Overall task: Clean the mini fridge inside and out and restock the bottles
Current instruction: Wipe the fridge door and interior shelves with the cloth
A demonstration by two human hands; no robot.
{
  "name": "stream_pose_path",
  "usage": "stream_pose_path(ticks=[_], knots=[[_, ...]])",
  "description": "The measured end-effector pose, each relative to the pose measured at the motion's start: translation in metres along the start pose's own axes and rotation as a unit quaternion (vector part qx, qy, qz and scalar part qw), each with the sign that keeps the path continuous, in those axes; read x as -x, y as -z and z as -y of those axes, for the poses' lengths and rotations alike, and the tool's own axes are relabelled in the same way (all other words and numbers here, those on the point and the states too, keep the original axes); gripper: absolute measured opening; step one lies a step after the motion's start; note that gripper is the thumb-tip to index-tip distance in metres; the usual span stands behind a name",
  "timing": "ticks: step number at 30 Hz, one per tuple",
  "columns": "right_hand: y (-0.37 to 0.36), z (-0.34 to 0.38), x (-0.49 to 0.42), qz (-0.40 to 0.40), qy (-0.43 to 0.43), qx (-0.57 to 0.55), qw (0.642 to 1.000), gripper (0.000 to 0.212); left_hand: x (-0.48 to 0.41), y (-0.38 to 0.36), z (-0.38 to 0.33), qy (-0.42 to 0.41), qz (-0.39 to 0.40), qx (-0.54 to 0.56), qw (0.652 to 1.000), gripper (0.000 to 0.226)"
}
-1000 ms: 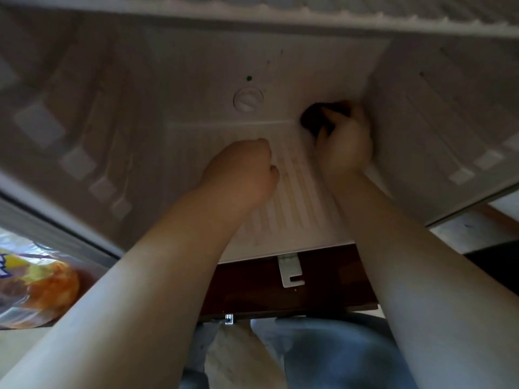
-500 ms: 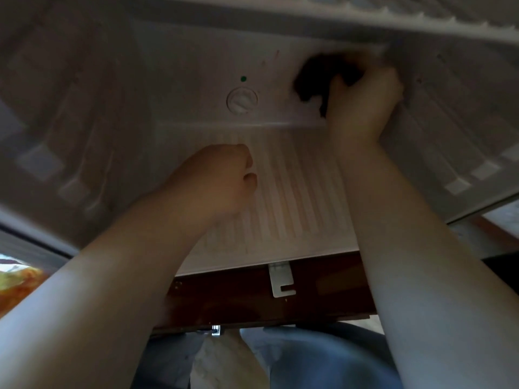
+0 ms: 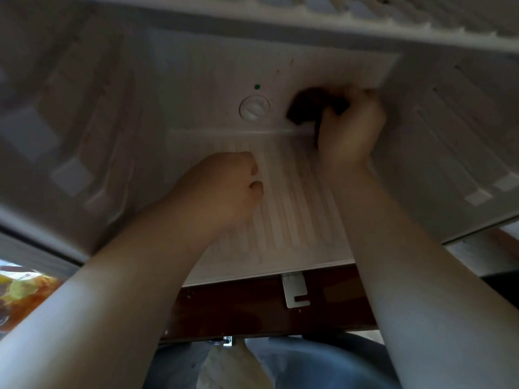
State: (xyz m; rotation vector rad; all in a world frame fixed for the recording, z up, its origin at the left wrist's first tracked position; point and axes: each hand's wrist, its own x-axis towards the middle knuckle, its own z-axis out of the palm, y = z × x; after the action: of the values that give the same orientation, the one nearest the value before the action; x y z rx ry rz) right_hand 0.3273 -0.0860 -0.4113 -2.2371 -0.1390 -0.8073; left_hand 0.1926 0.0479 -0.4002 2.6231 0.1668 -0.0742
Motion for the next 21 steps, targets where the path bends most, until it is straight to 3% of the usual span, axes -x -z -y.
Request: stream_pose_path(ticks=[3, 5, 10, 17, 21], knots=[[0.004, 0.027, -0.019, -0.090, 0.028, -0.080, 0.992, 0.030, 0.001, 0.000, 0.000, -0.001, 0.004, -0.009, 1.000, 0.031], [0.002, 0.030, -0.016, -0.105, 0.038, -0.090, 0.990, 0.029, 0.002, 0.001, 0.000, -0.001, 0.004, -0.021, 1.000, 0.031], [-0.020, -0.007, 0.029, 0.085, 0.004, 0.011, 0.996, 0.035, 0.004, 0.000, -0.001, -0.012, 0.002, -0.049, 0.999, 0.033], [-0.021, -0.007, 0.035, 0.091, 0.021, 0.032, 0.995, 0.032, 0.002, -0.002, -0.005, -0.014, 0.004, -0.056, 0.998, 0.033], [-0.014, -0.010, 0.046, 0.140, 0.065, 0.139, 0.978, 0.040, 0.001, -0.001, -0.007, -0.010, 0.011, -0.057, 0.998, 0.034]])
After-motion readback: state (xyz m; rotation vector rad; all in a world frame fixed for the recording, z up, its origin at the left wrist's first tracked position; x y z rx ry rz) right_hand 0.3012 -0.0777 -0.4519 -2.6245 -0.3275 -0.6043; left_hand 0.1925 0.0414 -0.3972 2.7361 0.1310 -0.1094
